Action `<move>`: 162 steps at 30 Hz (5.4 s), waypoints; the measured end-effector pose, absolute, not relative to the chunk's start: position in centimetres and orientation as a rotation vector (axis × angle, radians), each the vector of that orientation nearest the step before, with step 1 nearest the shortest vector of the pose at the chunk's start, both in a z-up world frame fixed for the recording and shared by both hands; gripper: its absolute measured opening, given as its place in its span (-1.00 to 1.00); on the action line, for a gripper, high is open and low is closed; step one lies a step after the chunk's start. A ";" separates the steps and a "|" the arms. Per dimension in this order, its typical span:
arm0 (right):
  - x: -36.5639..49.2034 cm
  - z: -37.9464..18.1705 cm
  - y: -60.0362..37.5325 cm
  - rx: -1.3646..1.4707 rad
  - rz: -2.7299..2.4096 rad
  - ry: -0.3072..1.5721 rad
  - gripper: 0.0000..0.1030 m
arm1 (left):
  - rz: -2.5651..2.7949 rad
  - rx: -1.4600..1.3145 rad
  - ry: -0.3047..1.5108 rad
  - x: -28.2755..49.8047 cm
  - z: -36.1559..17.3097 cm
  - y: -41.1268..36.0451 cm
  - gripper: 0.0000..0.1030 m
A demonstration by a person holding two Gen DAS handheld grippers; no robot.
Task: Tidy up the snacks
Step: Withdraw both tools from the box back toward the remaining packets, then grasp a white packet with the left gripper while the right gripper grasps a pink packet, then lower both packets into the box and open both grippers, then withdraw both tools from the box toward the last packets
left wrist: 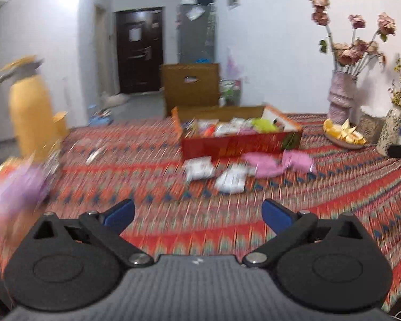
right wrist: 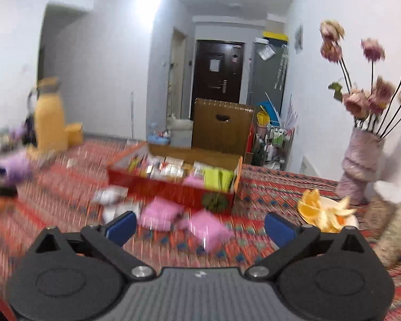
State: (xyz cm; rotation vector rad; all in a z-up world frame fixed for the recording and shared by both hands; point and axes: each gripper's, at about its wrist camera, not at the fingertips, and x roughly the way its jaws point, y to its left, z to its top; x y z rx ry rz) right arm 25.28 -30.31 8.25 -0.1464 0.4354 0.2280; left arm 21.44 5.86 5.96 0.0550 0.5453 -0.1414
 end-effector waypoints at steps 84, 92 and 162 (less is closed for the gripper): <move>18.3 -3.6 -27.4 0.104 0.159 0.654 0.18 | -0.192 -0.178 0.775 19.1 -0.1 3.4 -0.25; 12.5 -0.6 -26.3 0.050 0.176 0.588 0.18 | -0.193 -0.235 0.649 13.4 2.7 5.0 -0.24; 40.6 3.7 -29.0 0.022 0.261 0.522 0.60 | -0.157 0.041 0.675 41.9 0.3 2.7 0.10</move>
